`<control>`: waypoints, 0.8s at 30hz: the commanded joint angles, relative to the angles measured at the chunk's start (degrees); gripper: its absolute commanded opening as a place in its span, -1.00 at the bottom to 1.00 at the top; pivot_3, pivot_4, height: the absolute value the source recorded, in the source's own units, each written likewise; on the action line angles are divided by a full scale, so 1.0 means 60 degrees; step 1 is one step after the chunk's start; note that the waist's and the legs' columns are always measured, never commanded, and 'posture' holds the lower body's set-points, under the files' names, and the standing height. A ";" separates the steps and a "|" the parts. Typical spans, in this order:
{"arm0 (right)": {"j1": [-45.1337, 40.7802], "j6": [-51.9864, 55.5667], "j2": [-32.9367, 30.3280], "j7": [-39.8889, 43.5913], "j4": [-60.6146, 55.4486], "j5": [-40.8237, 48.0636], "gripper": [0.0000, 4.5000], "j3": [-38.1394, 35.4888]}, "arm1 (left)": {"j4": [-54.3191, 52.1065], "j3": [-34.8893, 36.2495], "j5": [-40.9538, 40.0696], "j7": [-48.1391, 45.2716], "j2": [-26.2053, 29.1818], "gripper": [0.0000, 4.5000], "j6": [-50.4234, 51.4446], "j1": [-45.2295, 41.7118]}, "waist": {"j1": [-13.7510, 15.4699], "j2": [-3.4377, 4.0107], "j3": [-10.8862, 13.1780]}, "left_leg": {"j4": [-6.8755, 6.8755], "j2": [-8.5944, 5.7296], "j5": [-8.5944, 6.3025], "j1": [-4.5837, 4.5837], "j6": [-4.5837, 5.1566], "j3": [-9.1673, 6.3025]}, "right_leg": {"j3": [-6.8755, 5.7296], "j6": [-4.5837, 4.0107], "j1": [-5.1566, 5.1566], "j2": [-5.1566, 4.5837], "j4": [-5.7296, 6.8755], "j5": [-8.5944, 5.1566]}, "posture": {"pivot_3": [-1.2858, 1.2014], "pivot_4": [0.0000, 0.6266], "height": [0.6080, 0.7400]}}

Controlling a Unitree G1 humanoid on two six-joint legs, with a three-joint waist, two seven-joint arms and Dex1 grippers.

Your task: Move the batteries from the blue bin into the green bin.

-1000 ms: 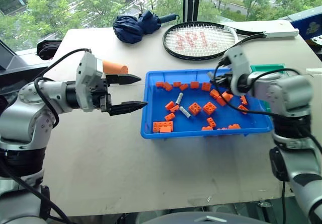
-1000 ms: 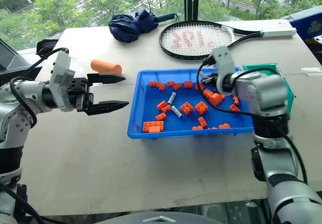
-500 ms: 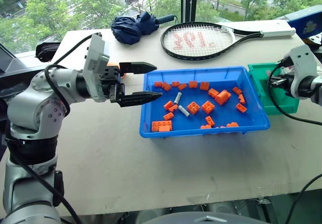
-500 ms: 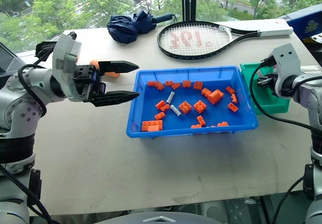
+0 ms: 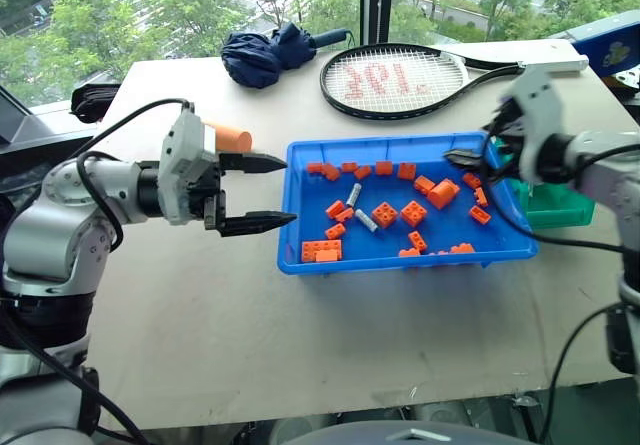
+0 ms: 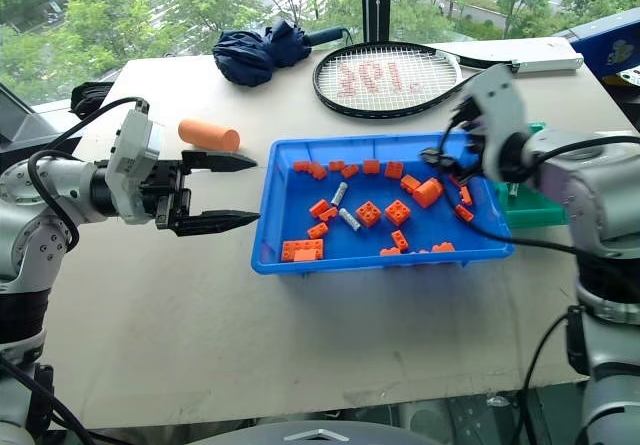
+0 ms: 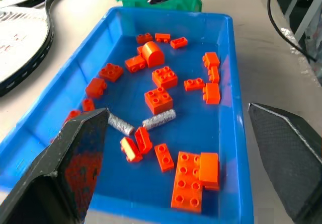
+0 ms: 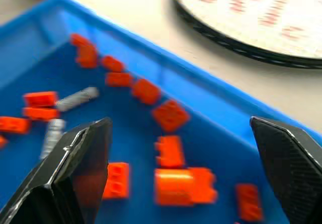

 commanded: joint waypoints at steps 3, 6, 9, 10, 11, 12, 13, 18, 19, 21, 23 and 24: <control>-0.0278 -0.0208 0.1126 -0.0379 -0.0181 -0.0093 0.96 0.1963 | 0.0304 0.0402 0.0339 -0.0333 0.0301 1.00 -0.0637 0.0480 | 0.0083 -0.0002 0.0000 | 0.0021 -0.0014 0.0000 -0.0012 0.0000 -0.0025 | -0.0032 0.0000 0.0001 -0.0011 -0.0001 0.0000 | 0.03 -0.52 1.00; -0.0461 -0.0712 0.1553 -0.0381 0.0457 -0.0531 0.96 0.3128 | 0.0371 0.0424 0.0544 -0.0384 0.0364 1.00 -0.0921 0.0750 | 0.0044 -0.0002 0.0000 | 0.0023 -0.0015 0.0002 -0.0008 -0.0002 -0.0027 | -0.0031 0.0000 0.0003 -0.0012 0.0007 0.0000 | 0.03 -0.52 1.00; -0.0575 -0.1373 0.1677 -0.0328 0.1105 -0.1089 0.96 0.4108 | 0.0290 0.0497 0.0504 -0.0332 0.0357 1.00 -0.0908 0.0828 | 0.0036 -0.0002 0.0000 | 0.0021 -0.0014 0.0002 -0.0007 -0.0003 -0.0035 | -0.0041 -0.0001 0.0000 -0.0010 0.0009 0.0000 | 0.03 -0.52 1.00; -0.0581 -0.1547 0.1778 -0.0312 0.1302 -0.1200 0.96 0.4279 | 0.0260 0.0528 0.0493 -0.0307 0.0352 1.00 -0.0894 0.0845 | 0.0036 -0.0002 0.0000 | 0.0021 -0.0014 0.0002 -0.0007 -0.0003 -0.0038 | -0.0046 -0.0001 0.0001 -0.0011 0.0006 0.0000 | 0.03 -0.52 1.00; -0.0624 -0.1876 0.1778 -0.0215 0.1527 -0.1440 0.96 0.4627 | 0.0227 0.0550 0.0509 -0.0242 0.0343 1.00 -0.0877 0.0861 | 0.0023 -0.0002 0.0000 | 0.0021 -0.0016 0.0002 -0.0007 -0.0003 -0.0039 | -0.0047 -0.0001 0.0001 -0.0012 0.0007 0.0000 | 0.03 -0.52 1.00; -0.0656 -0.2173 0.1756 -0.0124 0.1712 -0.1663 0.96 0.4907 | 0.0198 0.0562 0.0545 -0.0175 0.0338 1.00 -0.0870 0.0882 | 0.0006 -0.0002 0.0000 | 0.0021 -0.0016 0.0002 -0.0007 -0.0003 -0.0040 | -0.0048 -0.0001 0.0001 -0.0011 0.0005 0.0000 | 0.03 -0.52 1.00; -0.0666 -0.2389 0.1786 -0.0086 0.1904 -0.1840 0.96 0.5073 | 0.0168 0.0569 0.0591 -0.0111 0.0329 1.00 -0.0895 0.0905 | -0.0013 -0.0002 0.0000 | 0.0020 -0.0016 0.0002 -0.0007 -0.0003 -0.0041 | -0.0049 0.0000 0.0000 -0.0011 0.0006 0.0000 | 0.03 -0.52 1.00; -0.0568 -0.2543 0.2116 0.0100 0.2556 -0.2057 0.86 0.5059 | -0.0241 0.0816 0.0382 -0.0001 0.0363 1.00 -0.0686 0.1176 | -0.0037 -0.0002 0.0000 | 0.0017 -0.0014 0.0002 -0.0007 -0.0004 -0.0042 | -0.0050 -0.0001 0.0001 -0.0009 0.0010 0.0000 | 0.03 -0.52 1.00; -0.0548 -0.2566 0.2133 0.0178 0.2597 -0.2076 0.74 0.5072 | -0.0274 0.0854 0.0387 0.0022 0.0385 1.00 -0.0663 0.1219 | -0.0035 -0.0002 0.0000 | 0.0016 -0.0014 0.0002 -0.0007 -0.0004 -0.0042 | -0.0050 -0.0001 0.0001 -0.0009 0.0009 0.0000 | 0.03 -0.52 1.00; -0.0525 -0.2593 0.2116 0.0359 0.2659 -0.2128 0.39 0.5157 | -0.0291 0.0890 0.0400 0.0066 0.0392 1.00 -0.0645 0.1240 | -0.0033 -0.0002 0.0000 | 0.0015 -0.0014 0.0002 -0.0007 -0.0004 -0.0045 | -0.0054 -0.0001 0.0001 -0.0009 0.0008 0.0000 | 0.03 -0.52 1.00; -0.0522 -0.2661 0.2074 0.0519 0.2699 -0.2212 0.02 0.5252 | -0.0300 0.0887 0.0402 0.0086 0.0385 1.00 -0.0626 0.1219 | -0.0031 -0.0002 0.0000 | 0.0017 -0.0014 0.0003 -0.0007 -0.0004 -0.0046 | -0.0056 -0.0001 0.0001 -0.0009 0.0008 0.0000 | 0.03 -0.52 1.00; -0.0521 -0.2667 0.2092 0.0548 0.2704 -0.2242 -0.34 0.5242 | -0.0323 0.0874 0.0388 0.0095 0.0373 1.00 -0.0601 0.1191 | -0.0029 -0.0002 0.0000 | 0.0017 -0.0014 0.0003 -0.0007 -0.0004 -0.0046 | -0.0056 -0.0001 0.0001 -0.0009 0.0008 0.0000 | 0.03 -0.52 1.00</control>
